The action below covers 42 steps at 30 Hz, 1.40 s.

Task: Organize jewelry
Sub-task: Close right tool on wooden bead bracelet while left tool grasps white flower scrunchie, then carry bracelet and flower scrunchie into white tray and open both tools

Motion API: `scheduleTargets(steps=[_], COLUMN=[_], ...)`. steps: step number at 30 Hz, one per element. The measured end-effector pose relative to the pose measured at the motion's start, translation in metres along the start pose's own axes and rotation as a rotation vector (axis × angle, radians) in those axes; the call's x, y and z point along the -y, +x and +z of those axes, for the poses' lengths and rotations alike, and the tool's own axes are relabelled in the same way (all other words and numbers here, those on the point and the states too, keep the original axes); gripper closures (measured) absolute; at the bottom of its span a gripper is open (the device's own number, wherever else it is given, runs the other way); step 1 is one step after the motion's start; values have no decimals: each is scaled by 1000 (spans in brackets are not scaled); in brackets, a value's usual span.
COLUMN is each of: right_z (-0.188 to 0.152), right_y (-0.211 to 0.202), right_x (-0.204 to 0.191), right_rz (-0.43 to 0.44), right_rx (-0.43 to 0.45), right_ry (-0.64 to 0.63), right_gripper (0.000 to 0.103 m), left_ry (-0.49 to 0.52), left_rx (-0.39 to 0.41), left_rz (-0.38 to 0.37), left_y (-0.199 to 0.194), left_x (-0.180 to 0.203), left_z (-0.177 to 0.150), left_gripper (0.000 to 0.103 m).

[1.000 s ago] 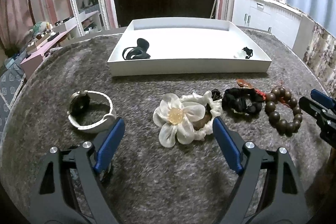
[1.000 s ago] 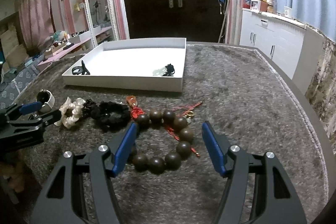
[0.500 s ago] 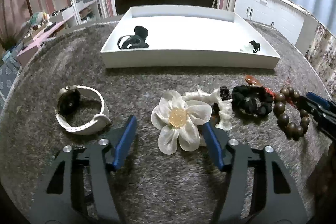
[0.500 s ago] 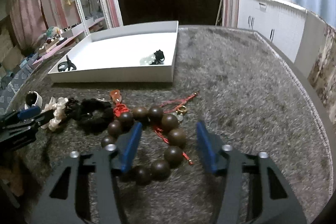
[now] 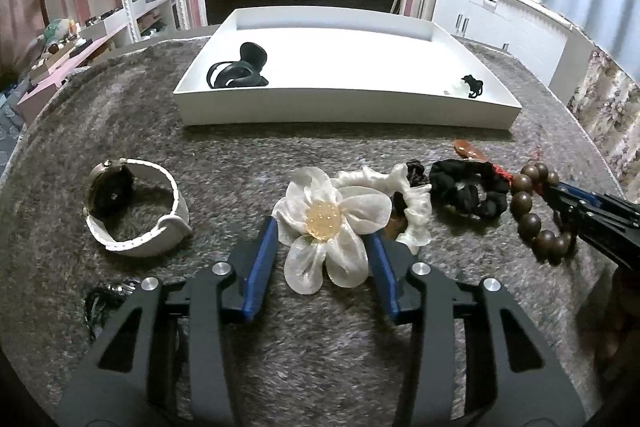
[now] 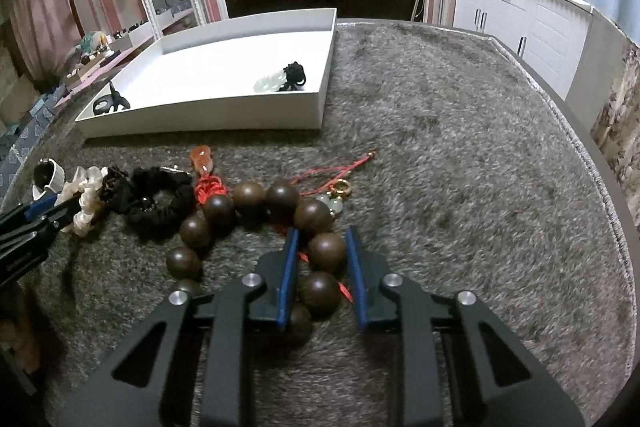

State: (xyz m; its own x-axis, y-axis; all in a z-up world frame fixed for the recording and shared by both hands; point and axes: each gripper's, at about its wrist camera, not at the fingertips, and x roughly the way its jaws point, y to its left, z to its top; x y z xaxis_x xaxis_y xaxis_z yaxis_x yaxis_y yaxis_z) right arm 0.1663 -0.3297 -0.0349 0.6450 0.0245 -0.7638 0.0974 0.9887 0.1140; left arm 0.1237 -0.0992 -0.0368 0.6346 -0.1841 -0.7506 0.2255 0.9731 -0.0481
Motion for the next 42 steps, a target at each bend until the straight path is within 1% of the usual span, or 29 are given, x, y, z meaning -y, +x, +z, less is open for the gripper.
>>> scheduleTargets(steps=[2,5,8,11,13,17,21,27,32,42], right_z=[0,0,1,1,0,1,0,3,6,-1], right_y=[0,0,-1,-1,-1,-3,-11,-35,-61,-96], right_x=[0,1,0,0,0,0,-2,-6,-19,-37], right_rz=[-3,2,3,4,6,16,16,43,70,82], right_rx=[0,0,1,1,1,11,45,115,168,223], right_ry=[-3,2,3,4,5,5,-3,0,-34,-68], right_gripper=[79,79,79,79,80,84,84,84,84,84], left_ry=[6,1,-7,-1,-5,1,-17,-16,-13,-29], left_rx=[1,6,9,21,28,41,44,74,110,146], left_rz=[-1,-6,-18,-25,-32,-29,-28,-25,-26,-19], left_y=[0,0,-1,-3,-5,-9,-15,-32,-52,-83], left_x=[2,2,1,3,3,3,-1,-5,-9,-21], left_z=[0,1,3,2,2,3,3,5,4,-6], left_gripper=[61,69,80,83,84,84,84,85,85,85])
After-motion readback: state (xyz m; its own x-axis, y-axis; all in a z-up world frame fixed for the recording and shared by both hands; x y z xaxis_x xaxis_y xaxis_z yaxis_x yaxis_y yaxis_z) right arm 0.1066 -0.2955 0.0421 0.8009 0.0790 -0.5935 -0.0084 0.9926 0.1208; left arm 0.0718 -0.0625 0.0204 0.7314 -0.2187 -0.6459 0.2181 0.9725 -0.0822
